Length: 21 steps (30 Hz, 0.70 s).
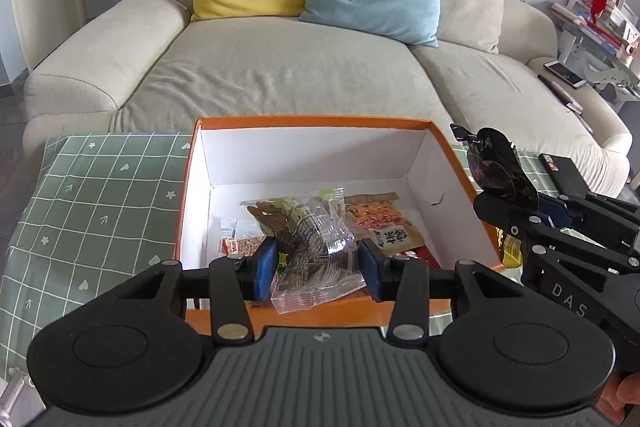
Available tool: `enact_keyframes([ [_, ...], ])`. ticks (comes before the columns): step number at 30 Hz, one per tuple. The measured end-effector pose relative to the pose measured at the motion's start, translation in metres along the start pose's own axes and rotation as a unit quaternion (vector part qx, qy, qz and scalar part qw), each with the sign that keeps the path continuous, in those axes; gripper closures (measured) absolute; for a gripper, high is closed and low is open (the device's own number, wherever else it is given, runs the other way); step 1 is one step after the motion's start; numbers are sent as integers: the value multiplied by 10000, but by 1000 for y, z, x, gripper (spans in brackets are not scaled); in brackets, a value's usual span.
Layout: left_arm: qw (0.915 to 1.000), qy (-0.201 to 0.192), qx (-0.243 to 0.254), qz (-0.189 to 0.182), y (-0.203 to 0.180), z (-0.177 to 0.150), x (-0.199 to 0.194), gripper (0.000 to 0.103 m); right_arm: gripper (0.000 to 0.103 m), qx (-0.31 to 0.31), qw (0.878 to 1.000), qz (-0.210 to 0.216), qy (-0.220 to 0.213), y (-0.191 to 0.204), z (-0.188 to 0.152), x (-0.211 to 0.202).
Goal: Organize snacks
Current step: 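Carry both held bags into the orange box and lower them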
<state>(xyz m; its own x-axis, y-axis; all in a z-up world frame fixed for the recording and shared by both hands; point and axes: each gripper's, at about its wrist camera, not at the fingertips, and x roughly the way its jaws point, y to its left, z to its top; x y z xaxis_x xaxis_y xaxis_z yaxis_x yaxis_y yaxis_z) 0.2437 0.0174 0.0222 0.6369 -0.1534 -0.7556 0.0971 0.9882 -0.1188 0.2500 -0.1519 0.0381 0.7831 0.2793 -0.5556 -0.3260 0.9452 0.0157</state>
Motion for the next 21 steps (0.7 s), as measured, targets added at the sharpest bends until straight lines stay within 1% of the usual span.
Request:
enact_keyframes([
  [4, 9998, 166, -27, -43, 7, 3, 20, 54, 85, 1, 9997, 40, 227, -1, 1, 27],
  [7, 9995, 301, -23, 26, 13, 2, 36, 54, 85, 91, 9988, 146, 462, -2, 1, 46],
  [12, 9985, 531, -76, 95, 21, 0, 60, 54, 85, 12, 9970, 170, 757, 5, -5, 73],
  [18, 9972, 736, -65, 86, 24, 0, 84, 54, 86, 180, 9915, 234, 1270, 3, -9, 112],
  [21, 9970, 774, -30, 49, 24, 2, 92, 54, 86, 150, 9889, 182, 1465, 1, -10, 125],
])
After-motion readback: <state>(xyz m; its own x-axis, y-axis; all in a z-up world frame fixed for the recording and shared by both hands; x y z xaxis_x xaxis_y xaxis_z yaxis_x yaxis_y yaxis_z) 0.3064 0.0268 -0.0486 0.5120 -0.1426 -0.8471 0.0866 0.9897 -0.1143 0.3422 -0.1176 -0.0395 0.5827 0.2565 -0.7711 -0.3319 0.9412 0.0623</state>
